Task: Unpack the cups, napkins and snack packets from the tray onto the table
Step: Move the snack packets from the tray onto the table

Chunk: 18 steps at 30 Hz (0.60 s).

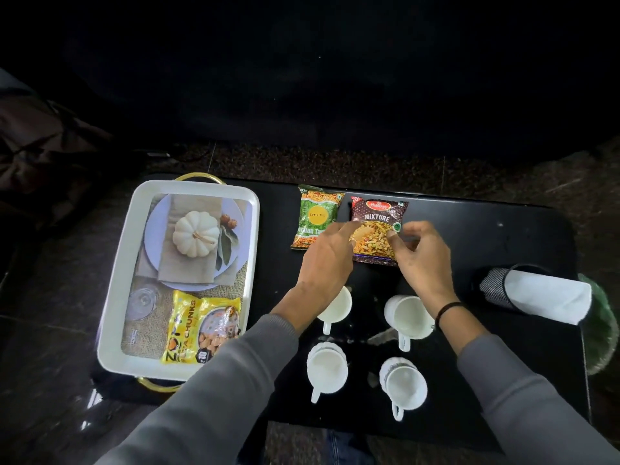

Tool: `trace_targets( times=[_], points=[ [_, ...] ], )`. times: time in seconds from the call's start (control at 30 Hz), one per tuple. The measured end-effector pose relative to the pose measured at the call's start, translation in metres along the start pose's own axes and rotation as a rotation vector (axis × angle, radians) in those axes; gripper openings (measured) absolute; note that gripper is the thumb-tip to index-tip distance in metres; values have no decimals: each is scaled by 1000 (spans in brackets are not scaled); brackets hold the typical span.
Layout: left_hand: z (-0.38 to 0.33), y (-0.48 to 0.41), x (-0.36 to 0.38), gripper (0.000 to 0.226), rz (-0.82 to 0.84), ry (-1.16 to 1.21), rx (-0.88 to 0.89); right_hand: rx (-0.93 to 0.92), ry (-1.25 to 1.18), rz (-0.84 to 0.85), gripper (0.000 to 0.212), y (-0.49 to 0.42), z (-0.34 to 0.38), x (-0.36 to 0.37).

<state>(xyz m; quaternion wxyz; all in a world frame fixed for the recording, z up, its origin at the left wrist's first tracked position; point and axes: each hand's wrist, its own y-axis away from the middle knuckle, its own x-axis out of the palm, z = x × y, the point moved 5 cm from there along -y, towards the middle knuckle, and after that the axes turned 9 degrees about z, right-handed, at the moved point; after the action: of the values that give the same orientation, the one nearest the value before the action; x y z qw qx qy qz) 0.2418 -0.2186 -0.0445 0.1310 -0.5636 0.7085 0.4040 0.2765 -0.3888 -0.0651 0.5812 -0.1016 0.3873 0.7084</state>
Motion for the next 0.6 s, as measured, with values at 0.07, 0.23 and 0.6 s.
trace_targets(
  times=[0.07,0.23,0.6],
  points=[
    [6,13,-11,38,-19,25,-3,-40,41,10,31,9,20,5],
    [59,53,-40,33,-83,118,-122,-150,87,150,15,31,74,59],
    [234,147,-89,37,-88,26,-556,-126,319,749,28,85,125,253]
  ],
)
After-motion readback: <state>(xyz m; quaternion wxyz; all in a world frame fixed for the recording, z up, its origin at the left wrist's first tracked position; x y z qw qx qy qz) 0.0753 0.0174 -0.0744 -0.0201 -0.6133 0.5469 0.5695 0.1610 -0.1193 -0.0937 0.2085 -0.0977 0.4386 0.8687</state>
